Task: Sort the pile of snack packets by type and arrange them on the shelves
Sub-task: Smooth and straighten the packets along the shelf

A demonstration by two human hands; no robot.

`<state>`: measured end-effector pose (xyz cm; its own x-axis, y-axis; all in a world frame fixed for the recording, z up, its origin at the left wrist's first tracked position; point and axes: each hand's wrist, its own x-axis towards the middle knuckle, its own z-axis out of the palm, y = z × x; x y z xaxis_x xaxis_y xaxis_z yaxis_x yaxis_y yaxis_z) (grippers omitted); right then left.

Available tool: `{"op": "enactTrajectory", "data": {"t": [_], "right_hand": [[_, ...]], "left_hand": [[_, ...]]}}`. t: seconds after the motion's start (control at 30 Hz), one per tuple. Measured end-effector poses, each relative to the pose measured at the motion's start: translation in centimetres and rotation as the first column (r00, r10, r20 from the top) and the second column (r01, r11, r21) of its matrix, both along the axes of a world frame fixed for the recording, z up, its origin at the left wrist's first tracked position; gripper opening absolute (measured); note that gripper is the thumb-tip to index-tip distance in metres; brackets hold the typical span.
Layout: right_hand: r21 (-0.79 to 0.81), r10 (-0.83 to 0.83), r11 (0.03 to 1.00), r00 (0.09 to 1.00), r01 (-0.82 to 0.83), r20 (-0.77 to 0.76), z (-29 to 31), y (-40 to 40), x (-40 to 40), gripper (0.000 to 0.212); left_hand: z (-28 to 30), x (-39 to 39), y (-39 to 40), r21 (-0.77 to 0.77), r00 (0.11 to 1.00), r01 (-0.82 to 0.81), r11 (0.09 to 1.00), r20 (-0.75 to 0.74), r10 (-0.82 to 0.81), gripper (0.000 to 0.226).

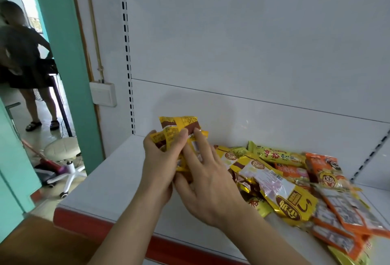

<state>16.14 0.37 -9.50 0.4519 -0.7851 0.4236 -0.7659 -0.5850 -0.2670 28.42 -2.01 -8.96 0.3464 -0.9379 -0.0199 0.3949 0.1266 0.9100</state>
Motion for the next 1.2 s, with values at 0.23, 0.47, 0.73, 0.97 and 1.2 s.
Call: {"op": "enactTrajectory", "data": {"t": [0.23,0.47,0.73,0.97,1.2], "right_hand": [[-0.036,-0.225,0.973,0.972,0.228,0.066,-0.1,-2.9,-1.5,0.053],[0.061,-0.270,0.948,0.888,0.314,-0.372,-1.1,-5.2,3.0,0.069],[0.108,-0.409,0.832,0.733,0.544,-0.544,-1.6,-6.7,8.8,0.081],[0.054,-0.617,0.770,0.763,0.636,-0.194,0.1,-6.0,9.1,0.066],[0.001,-0.443,0.879,0.814,0.478,0.375,0.4,-2.2,11.1,0.070]], "left_hand": [[-1.8,6.9,-1.8,0.042,0.983,-0.180,0.983,0.050,0.178,0.075],[-3.0,12.2,-4.2,0.099,0.986,-0.101,0.990,0.141,0.087,0.081],[-3.9,15.1,-5.3,0.176,0.972,0.055,0.983,0.216,-0.094,0.087],[-3.1,16.2,-5.1,0.126,0.974,0.020,0.992,0.223,-0.048,0.083],[-0.7,11.8,-3.5,-0.007,0.968,0.120,0.993,0.223,-0.115,0.079]]}}
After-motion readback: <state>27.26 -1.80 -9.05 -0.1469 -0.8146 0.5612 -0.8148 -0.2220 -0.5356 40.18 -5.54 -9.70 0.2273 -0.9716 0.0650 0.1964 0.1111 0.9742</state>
